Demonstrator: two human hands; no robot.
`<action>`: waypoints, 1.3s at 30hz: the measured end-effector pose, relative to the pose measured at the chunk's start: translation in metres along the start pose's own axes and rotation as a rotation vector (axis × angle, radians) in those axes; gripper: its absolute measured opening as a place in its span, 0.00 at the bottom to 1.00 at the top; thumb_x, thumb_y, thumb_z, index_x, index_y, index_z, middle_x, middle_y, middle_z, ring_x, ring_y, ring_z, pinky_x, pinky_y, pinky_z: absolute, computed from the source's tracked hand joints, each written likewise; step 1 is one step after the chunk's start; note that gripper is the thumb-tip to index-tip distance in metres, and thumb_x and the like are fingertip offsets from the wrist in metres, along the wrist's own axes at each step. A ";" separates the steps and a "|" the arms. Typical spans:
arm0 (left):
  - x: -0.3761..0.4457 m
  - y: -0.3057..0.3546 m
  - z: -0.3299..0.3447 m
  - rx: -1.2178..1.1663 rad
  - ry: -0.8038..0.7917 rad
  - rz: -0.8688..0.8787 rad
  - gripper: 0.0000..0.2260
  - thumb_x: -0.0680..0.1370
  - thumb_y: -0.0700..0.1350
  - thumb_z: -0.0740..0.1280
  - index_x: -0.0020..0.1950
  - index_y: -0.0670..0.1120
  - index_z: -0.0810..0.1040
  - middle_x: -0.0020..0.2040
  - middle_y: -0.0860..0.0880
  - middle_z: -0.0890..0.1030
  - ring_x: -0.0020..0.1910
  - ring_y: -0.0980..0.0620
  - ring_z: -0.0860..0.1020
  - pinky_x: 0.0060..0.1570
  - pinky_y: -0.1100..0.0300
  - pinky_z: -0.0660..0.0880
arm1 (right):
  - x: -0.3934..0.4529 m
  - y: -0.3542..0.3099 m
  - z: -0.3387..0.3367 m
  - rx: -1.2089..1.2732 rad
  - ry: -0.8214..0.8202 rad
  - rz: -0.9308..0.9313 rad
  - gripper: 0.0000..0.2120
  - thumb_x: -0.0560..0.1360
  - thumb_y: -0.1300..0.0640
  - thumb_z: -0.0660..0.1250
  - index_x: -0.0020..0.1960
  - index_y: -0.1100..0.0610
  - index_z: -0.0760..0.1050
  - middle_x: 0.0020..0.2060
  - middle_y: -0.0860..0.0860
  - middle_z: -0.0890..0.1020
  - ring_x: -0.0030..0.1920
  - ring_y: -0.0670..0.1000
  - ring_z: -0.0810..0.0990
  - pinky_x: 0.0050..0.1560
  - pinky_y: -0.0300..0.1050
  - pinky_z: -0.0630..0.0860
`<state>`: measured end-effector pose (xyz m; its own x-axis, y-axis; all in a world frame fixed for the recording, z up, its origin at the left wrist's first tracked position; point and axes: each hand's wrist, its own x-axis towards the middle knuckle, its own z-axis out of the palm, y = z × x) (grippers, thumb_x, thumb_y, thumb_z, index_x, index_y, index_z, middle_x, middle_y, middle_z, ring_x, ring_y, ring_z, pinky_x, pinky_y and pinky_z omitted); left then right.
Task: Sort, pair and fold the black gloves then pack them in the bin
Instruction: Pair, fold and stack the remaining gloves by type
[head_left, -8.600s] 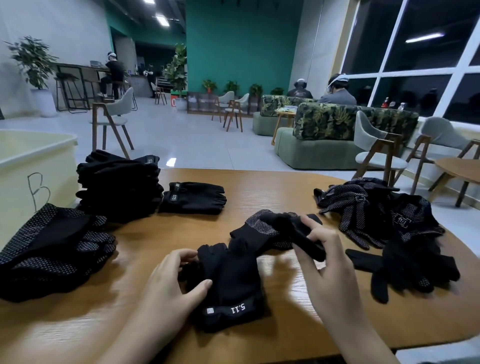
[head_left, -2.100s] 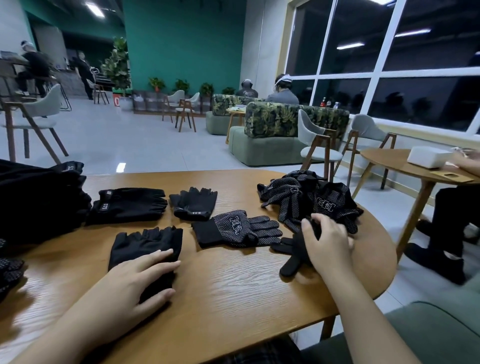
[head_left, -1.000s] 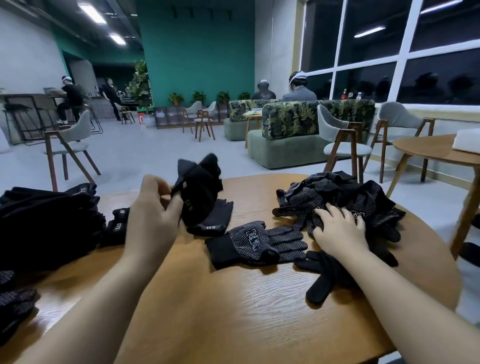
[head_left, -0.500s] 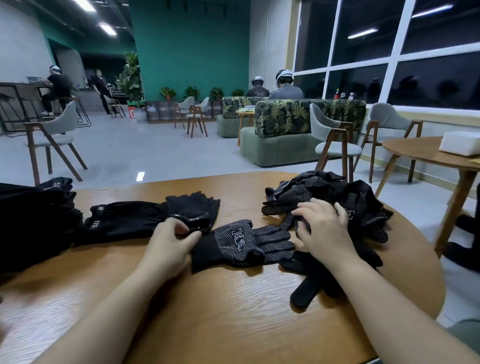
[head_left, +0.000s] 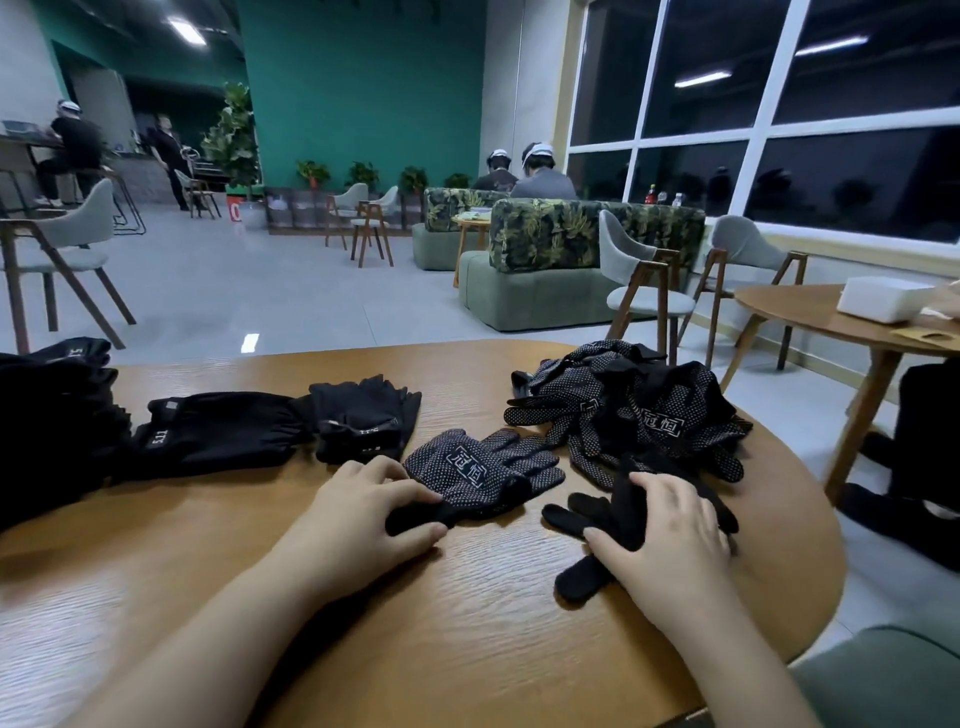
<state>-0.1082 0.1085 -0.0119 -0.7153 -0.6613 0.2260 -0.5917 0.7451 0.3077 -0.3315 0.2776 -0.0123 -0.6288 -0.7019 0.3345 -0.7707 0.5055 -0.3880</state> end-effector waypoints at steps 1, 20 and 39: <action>-0.002 0.003 0.001 0.011 -0.014 0.005 0.43 0.55 0.83 0.45 0.62 0.66 0.73 0.55 0.61 0.67 0.55 0.59 0.65 0.63 0.60 0.65 | -0.001 0.000 -0.001 0.040 0.041 0.029 0.30 0.72 0.42 0.68 0.69 0.50 0.64 0.66 0.47 0.67 0.66 0.50 0.63 0.65 0.46 0.61; -0.012 0.030 0.008 -0.086 0.023 0.211 0.29 0.70 0.64 0.48 0.66 0.56 0.71 0.60 0.60 0.69 0.60 0.63 0.67 0.63 0.64 0.65 | 0.004 -0.009 -0.022 0.278 0.028 0.186 0.16 0.74 0.53 0.68 0.61 0.53 0.74 0.54 0.48 0.80 0.48 0.47 0.73 0.45 0.38 0.65; -0.061 0.058 -0.022 -0.560 0.486 0.296 0.31 0.70 0.62 0.68 0.70 0.64 0.59 0.65 0.63 0.69 0.61 0.60 0.74 0.55 0.68 0.71 | -0.028 -0.107 -0.044 0.730 -0.050 -0.556 0.06 0.73 0.54 0.64 0.48 0.52 0.77 0.50 0.42 0.77 0.55 0.44 0.75 0.54 0.32 0.70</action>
<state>-0.0901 0.1901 0.0123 -0.4947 -0.5023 0.7092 -0.0356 0.8270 0.5610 -0.2362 0.2649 0.0578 -0.1689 -0.7784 0.6046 -0.6934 -0.3421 -0.6341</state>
